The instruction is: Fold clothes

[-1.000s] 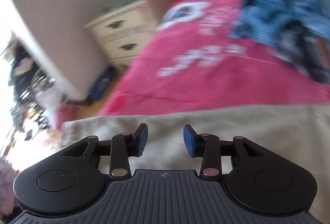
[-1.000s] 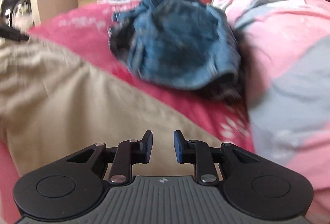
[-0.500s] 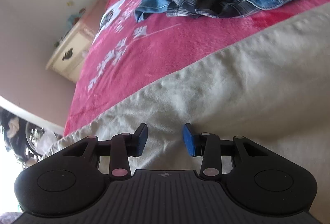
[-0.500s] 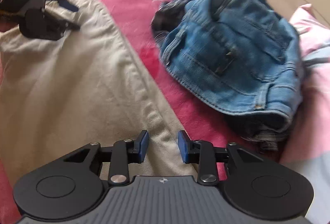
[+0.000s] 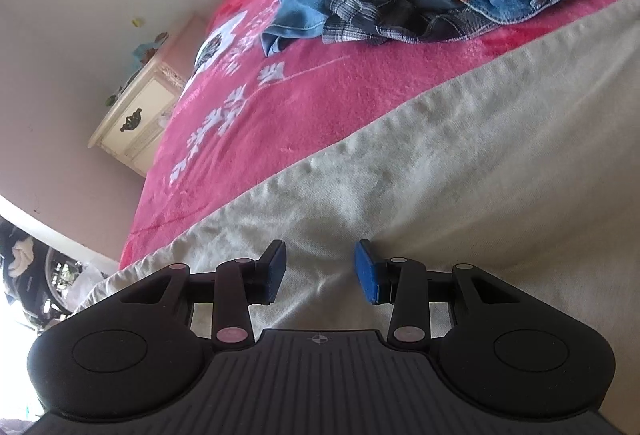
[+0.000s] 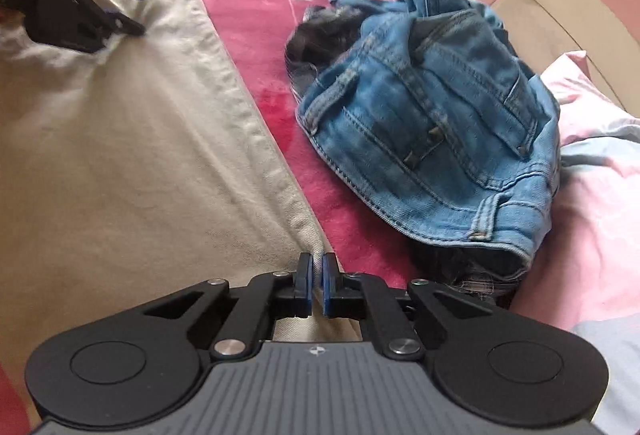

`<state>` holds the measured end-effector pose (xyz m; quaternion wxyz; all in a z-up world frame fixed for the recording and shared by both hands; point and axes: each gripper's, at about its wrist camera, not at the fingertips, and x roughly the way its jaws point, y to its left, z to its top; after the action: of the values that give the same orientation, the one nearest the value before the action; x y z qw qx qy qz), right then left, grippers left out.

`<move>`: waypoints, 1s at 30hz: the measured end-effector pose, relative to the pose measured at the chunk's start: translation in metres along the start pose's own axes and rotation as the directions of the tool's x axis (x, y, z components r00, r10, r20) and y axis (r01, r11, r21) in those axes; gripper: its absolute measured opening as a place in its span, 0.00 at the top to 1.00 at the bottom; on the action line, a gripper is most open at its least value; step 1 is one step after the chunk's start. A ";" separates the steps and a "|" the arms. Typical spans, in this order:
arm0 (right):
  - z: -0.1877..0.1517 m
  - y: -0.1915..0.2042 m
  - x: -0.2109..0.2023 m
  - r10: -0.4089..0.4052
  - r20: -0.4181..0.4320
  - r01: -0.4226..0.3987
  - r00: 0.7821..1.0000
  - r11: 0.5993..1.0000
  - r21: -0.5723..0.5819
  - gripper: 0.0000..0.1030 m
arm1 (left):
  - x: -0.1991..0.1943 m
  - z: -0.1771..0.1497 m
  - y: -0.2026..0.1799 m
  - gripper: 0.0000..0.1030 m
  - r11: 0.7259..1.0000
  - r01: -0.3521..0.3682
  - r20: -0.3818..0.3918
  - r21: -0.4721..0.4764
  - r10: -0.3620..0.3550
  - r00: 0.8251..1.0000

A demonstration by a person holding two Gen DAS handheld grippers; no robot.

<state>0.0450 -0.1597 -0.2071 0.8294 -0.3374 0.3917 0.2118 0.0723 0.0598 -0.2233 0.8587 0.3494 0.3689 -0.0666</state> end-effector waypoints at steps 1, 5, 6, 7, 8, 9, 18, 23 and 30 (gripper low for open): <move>0.001 0.001 0.003 -0.012 -0.002 0.012 1.000 1.000 -0.002 0.95 | -0.001 -0.002 0.001 0.63 1.000 0.006 0.013 -0.001 -0.006 1.000; 0.004 -0.001 0.009 -0.052 -0.018 0.053 0.998 0.997 0.059 0.92 | -0.003 -0.012 0.008 0.62 0.999 0.036 0.066 -0.015 -0.035 0.997; 0.006 -0.005 0.010 -0.052 -0.026 0.055 0.998 0.995 0.088 0.92 | -0.003 -0.014 0.010 0.62 0.999 0.045 0.079 -0.019 -0.043 0.996; 0.007 -0.009 0.012 -0.048 -0.036 0.052 0.998 0.992 0.119 0.92 | -0.003 -0.015 0.011 0.62 0.998 0.054 0.090 -0.023 -0.051 0.995; 0.009 -0.013 0.015 -0.032 -0.049 0.039 0.998 0.987 0.154 0.92 | -0.003 -0.017 0.013 0.62 0.998 0.062 0.101 -0.028 -0.059 0.993; 0.010 -0.016 0.017 -0.017 -0.060 0.028 0.998 0.983 0.183 0.92 | -0.003 -0.019 0.014 0.62 0.997 0.070 0.115 -0.031 -0.066 0.991; -0.008 -0.079 -0.026 -0.054 -0.042 0.068 0.998 0.828 0.557 0.47 | -0.004 -0.003 0.046 0.62 0.967 0.178 0.075 -0.183 -0.166 0.983; -0.023 -0.095 -0.106 -0.120 0.056 0.052 0.991 0.737 0.674 0.46 | -0.055 0.007 0.094 0.60 0.870 0.192 0.133 -0.454 -0.147 0.980; -0.060 -0.072 -0.207 0.010 0.235 -0.186 0.972 0.644 0.742 0.41 | -0.126 -0.069 0.144 0.52 0.620 0.062 0.059 -0.782 -0.025 0.998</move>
<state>-0.0661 -0.2701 -0.0425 0.9177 0.0870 0.3725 0.1076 -0.0050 0.1944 -0.0915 0.9309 -0.0696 0.3513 0.0727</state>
